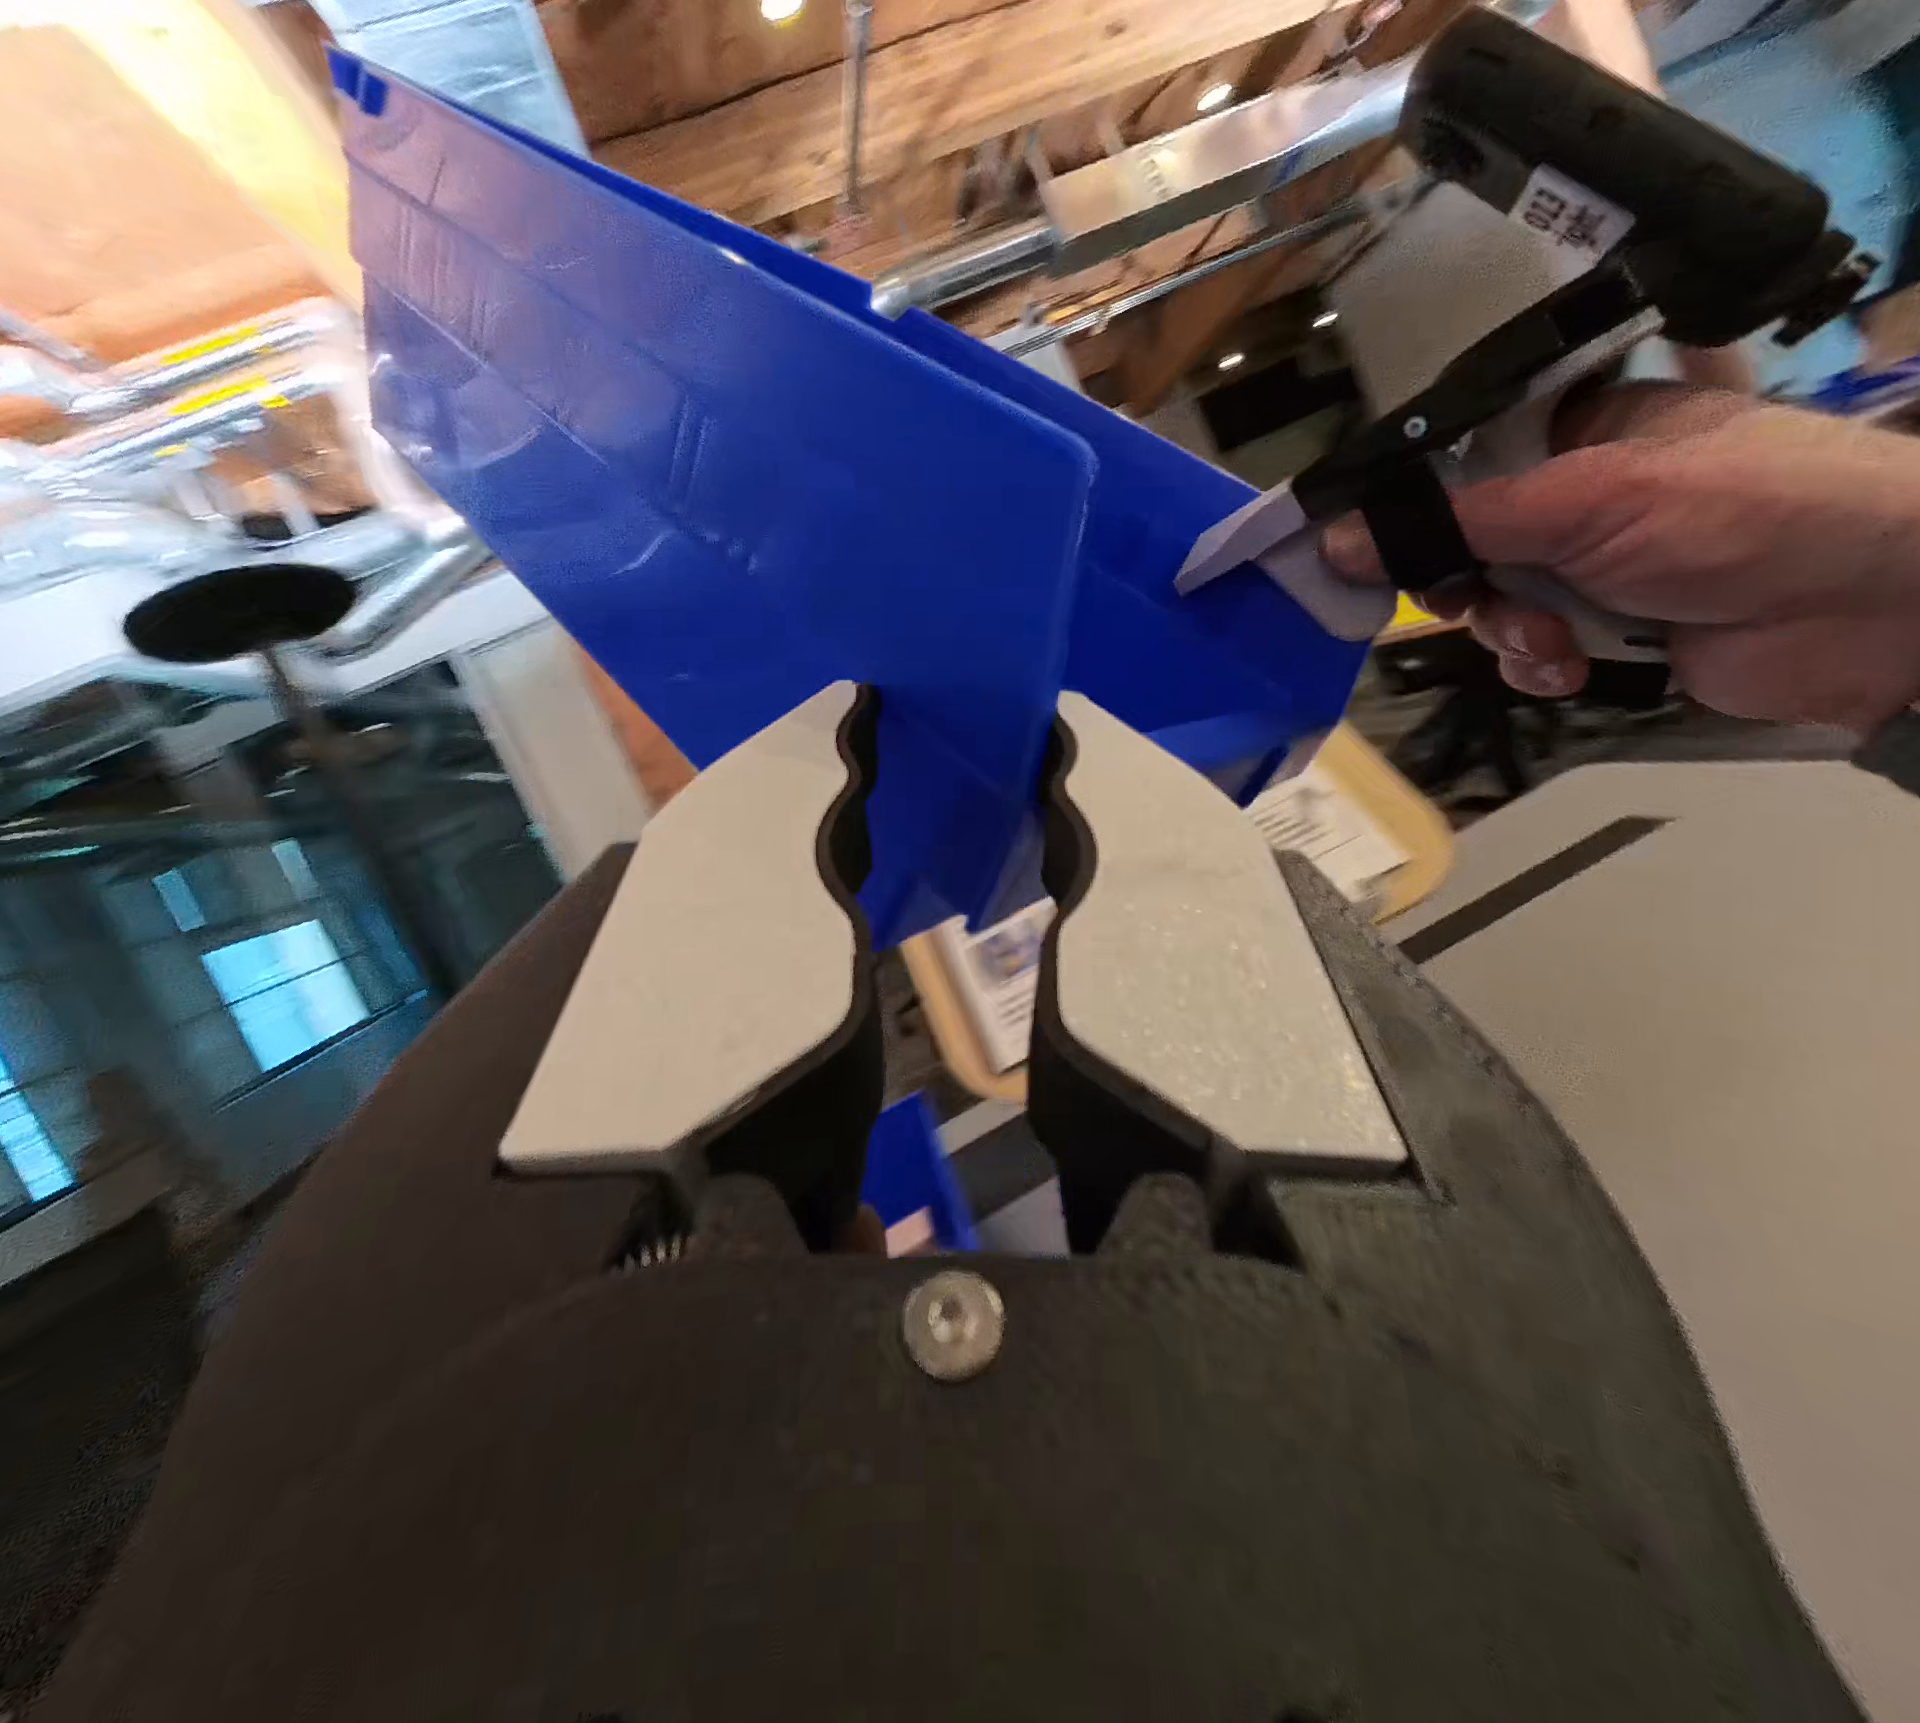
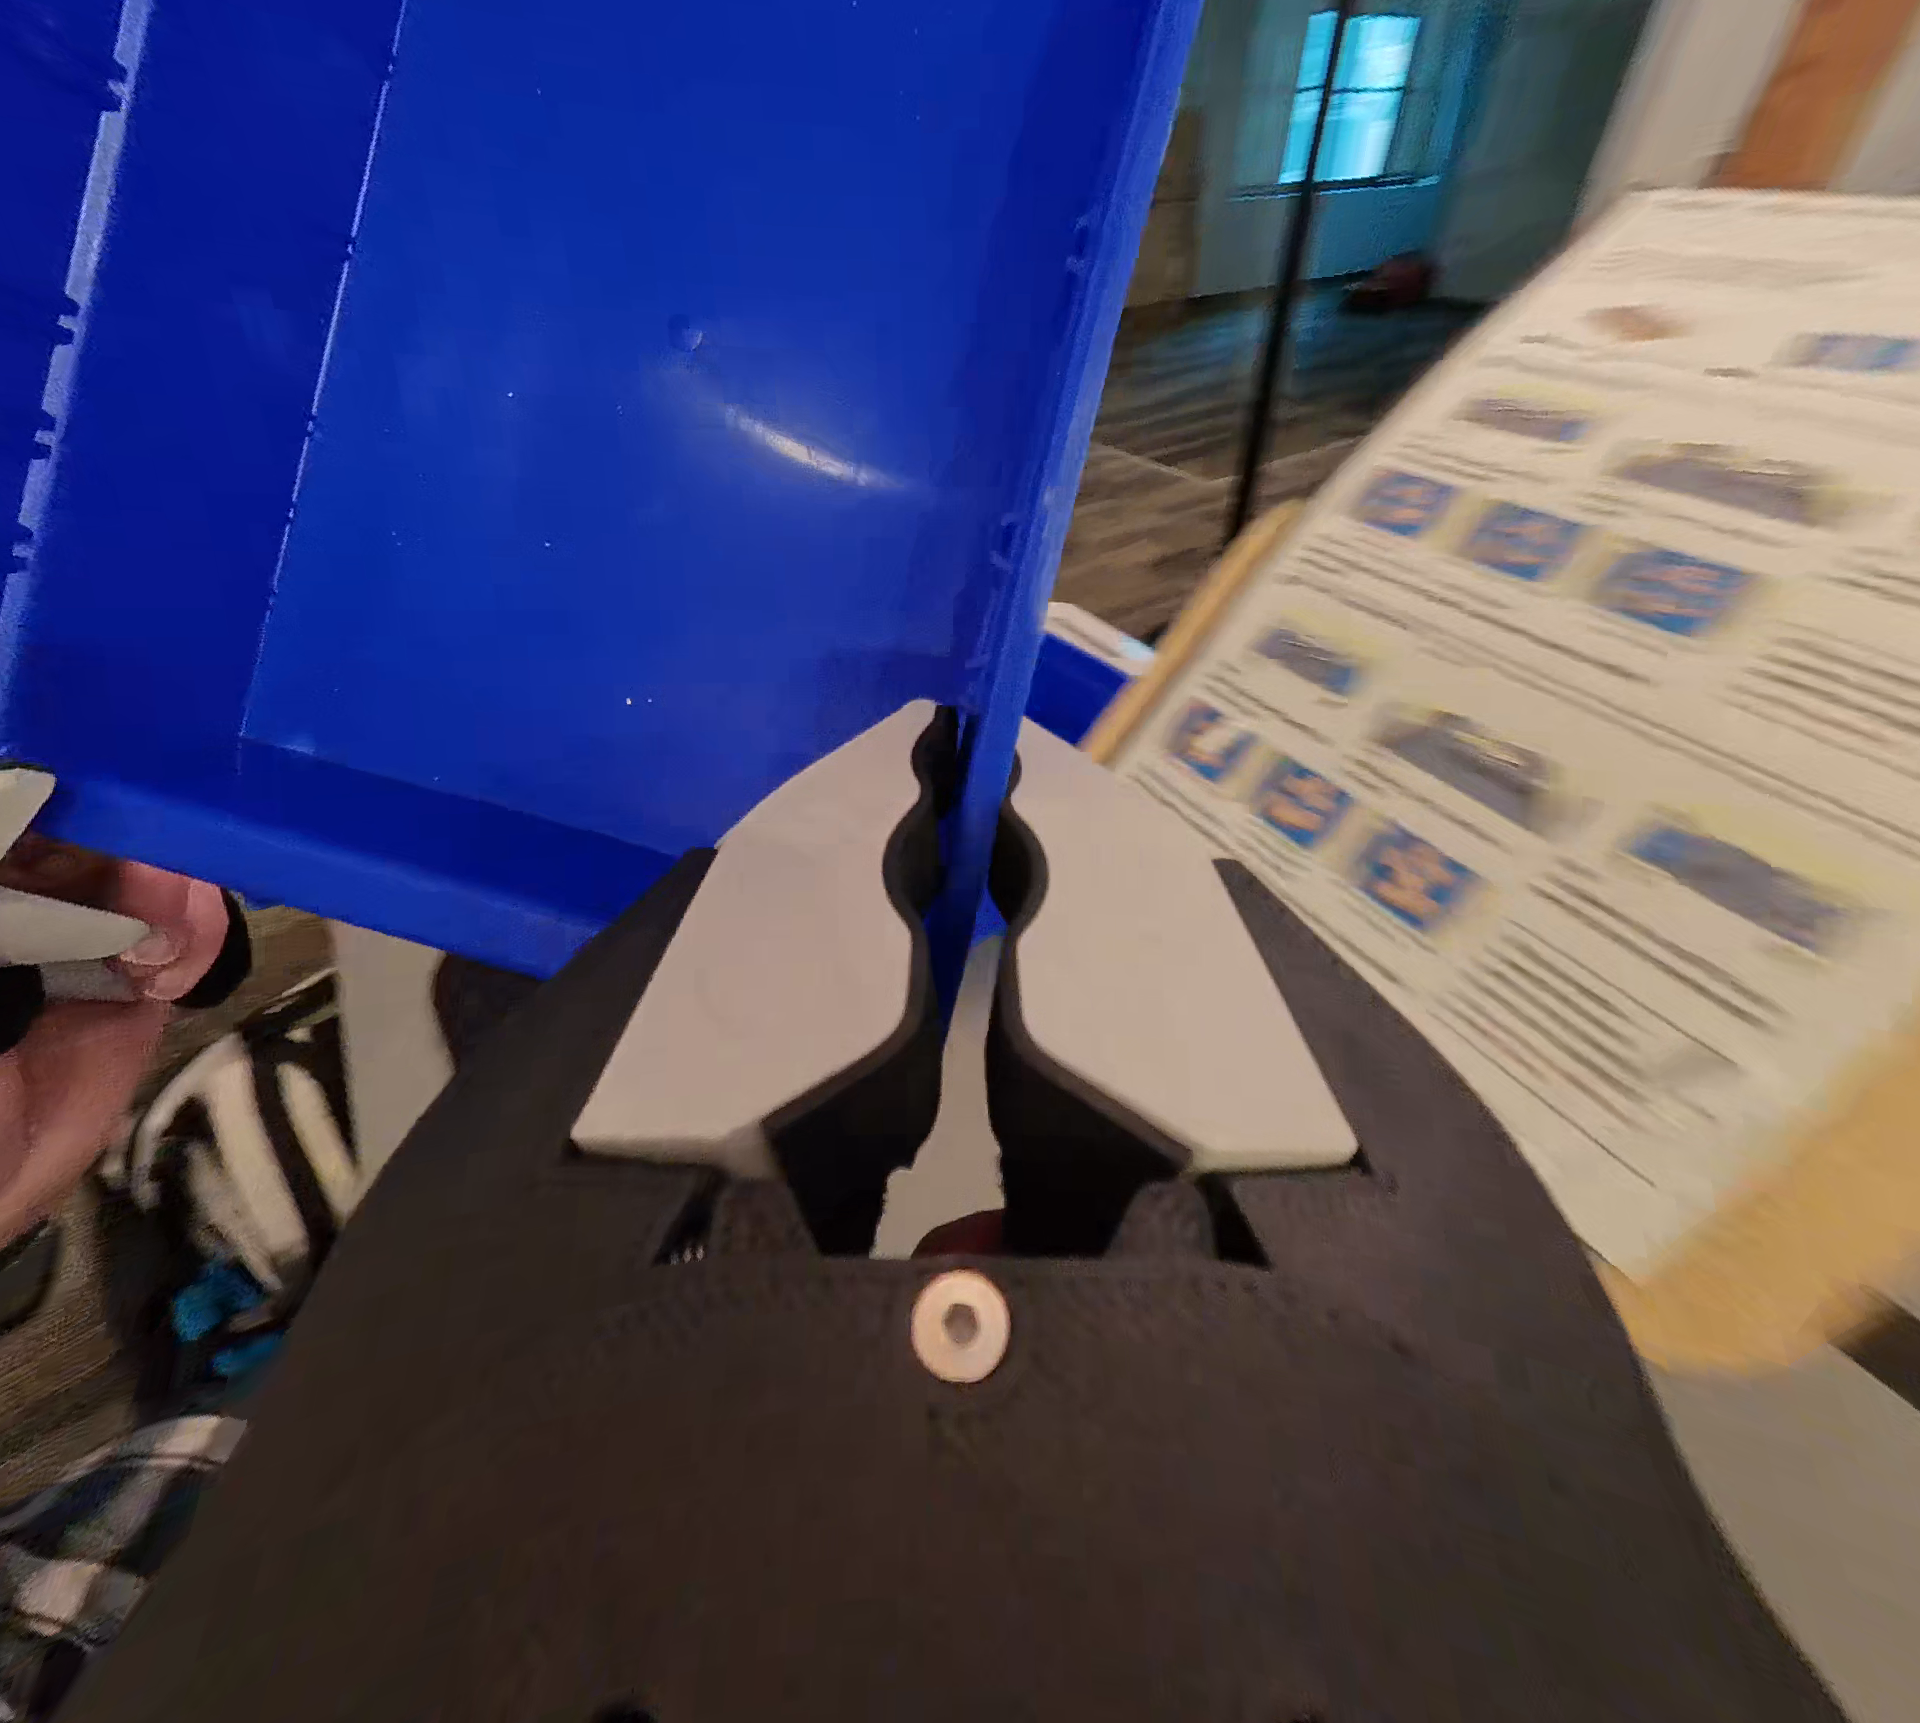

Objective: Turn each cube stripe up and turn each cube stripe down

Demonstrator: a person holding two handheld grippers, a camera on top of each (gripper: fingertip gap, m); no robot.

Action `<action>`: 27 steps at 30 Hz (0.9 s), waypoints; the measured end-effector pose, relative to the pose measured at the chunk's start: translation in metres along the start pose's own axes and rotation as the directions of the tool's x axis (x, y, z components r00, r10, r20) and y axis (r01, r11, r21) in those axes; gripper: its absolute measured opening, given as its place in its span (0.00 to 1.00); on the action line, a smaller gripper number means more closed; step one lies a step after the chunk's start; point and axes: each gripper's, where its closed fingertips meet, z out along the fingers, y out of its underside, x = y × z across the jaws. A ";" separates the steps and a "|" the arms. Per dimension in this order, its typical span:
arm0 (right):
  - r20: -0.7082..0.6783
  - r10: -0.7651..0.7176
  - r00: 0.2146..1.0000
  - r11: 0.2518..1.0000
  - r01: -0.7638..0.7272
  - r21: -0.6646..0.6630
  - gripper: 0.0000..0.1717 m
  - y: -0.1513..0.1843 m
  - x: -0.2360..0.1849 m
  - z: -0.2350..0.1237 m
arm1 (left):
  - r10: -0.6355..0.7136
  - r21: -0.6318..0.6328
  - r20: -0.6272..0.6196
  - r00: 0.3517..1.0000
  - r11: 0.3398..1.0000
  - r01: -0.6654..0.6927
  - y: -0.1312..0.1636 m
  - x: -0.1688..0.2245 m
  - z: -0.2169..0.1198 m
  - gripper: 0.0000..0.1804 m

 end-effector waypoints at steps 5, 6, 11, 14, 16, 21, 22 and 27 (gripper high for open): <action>-0.311 -0.024 0.950 1.000 0.026 0.004 0.02 0.007 0.092 -0.145 | -0.121 0.030 -0.264 0.957 0.991 0.134 -0.011 0.121 0.069 0.17; -0.376 -0.027 0.926 1.000 0.026 -0.007 0.03 0.014 0.108 -0.172 | -0.140 0.023 -0.308 0.941 0.988 0.155 -0.009 0.146 0.080 0.17; -0.600 -0.010 0.800 0.993 -0.060 -0.097 0.02 0.074 0.177 -0.279 | -0.273 -0.095 -0.487 0.830 0.961 0.260 0.020 0.268 0.118 0.17; -0.679 0.024 0.734 0.979 -0.155 -0.133 0.02 0.122 0.211 -0.320 | -0.376 -0.212 -0.543 0.751 0.926 0.311 0.049 0.327 0.132 0.17; -0.712 0.047 0.701 0.961 -0.225 -0.158 0.02 0.157 0.232 -0.337 | -0.444 -0.290 -0.561 0.699 0.896 0.336 0.070 0.360 0.138 0.17; -0.744 0.088 0.662 0.899 -0.374 -0.227 0.02 0.236 0.276 -0.348 | -0.544 -0.472 -0.559 0.626 0.829 0.299 0.133 0.419 0.144 0.16; -0.743 0.091 0.663 0.883 -0.399 -0.247 0.02 0.249 0.284 -0.346 | -0.571 -0.507 -0.547 0.612 0.808 0.300 0.145 0.426 0.145 0.17; -0.729 0.115 0.675 0.796 -0.501 -0.338 0.02 0.308 0.322 -0.318 | -0.690 -0.701 -0.449 0.567 0.666 0.254 0.209 0.445 0.154 0.16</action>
